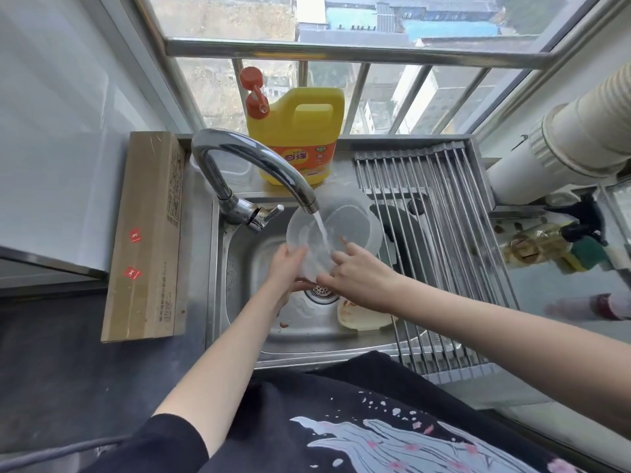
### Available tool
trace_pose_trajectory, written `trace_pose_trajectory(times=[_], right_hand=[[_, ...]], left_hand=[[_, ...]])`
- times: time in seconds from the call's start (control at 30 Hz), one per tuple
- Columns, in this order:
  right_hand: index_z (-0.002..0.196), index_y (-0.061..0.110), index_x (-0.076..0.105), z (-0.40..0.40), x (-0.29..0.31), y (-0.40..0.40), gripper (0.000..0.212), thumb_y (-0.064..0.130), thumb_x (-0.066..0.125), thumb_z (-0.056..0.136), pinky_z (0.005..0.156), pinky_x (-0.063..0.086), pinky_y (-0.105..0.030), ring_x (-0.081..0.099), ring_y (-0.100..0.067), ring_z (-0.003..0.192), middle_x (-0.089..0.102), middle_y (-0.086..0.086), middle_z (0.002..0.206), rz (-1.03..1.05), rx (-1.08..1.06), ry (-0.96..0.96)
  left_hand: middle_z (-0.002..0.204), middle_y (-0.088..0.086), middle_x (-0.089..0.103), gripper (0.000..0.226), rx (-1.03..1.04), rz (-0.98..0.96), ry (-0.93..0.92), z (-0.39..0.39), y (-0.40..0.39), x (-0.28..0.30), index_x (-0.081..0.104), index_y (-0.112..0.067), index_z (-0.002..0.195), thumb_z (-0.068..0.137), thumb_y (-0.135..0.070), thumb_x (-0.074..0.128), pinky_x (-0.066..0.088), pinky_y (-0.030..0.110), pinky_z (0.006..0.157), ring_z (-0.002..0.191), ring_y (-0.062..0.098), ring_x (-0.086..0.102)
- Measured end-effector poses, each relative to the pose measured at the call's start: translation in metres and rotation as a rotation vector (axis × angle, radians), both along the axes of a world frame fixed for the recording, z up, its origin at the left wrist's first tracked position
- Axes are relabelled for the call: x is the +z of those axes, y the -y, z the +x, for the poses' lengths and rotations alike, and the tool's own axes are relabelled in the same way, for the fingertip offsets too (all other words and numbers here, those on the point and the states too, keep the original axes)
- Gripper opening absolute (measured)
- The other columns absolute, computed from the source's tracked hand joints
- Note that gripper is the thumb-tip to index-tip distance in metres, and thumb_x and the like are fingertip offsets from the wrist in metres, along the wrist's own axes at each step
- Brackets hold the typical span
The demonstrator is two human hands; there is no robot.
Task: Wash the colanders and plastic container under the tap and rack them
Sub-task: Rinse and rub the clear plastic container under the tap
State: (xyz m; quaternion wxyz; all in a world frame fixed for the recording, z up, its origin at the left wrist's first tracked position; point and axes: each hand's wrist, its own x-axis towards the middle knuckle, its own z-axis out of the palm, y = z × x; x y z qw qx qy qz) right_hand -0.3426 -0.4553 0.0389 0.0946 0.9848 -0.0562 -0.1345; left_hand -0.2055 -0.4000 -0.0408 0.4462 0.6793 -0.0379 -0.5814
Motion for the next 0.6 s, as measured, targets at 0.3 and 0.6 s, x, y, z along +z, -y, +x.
trace_pose_trajectory(times=[0.3, 0.6], right_hand=[[0.145, 0.022, 0.037, 0.011, -0.014, 0.016, 0.064, 0.058, 0.015, 0.098, 0.107, 0.035, -0.039, 0.045, -0.028, 0.130, 0.050, -0.013, 0.140, 0.870, -0.839, -0.151], [0.151, 0.030, -0.006, 0.015, -0.071, 0.036, 0.057, 0.043, 0.020, 0.102, 0.106, -0.026, -0.056, -0.009, -0.004, 0.145, -0.007, 0.015, 0.157, 0.119, -0.083, -0.396]], left_hand=[[0.065, 0.001, 0.033, 0.030, -0.261, -0.058, 0.533, 0.014, 0.004, 0.005, 0.029, -0.018, 0.065, 0.077, 0.003, 0.047, 0.030, 0.030, 0.046, 0.057, 0.018, 0.031], [0.100, 0.009, 0.055, 0.049, -0.550, 0.158, 0.564, 0.032, 0.006, 0.032, 0.055, -0.019, 0.117, 0.078, 0.003, 0.037, 0.043, 0.023, 0.034, 0.063, 0.025, 0.056]])
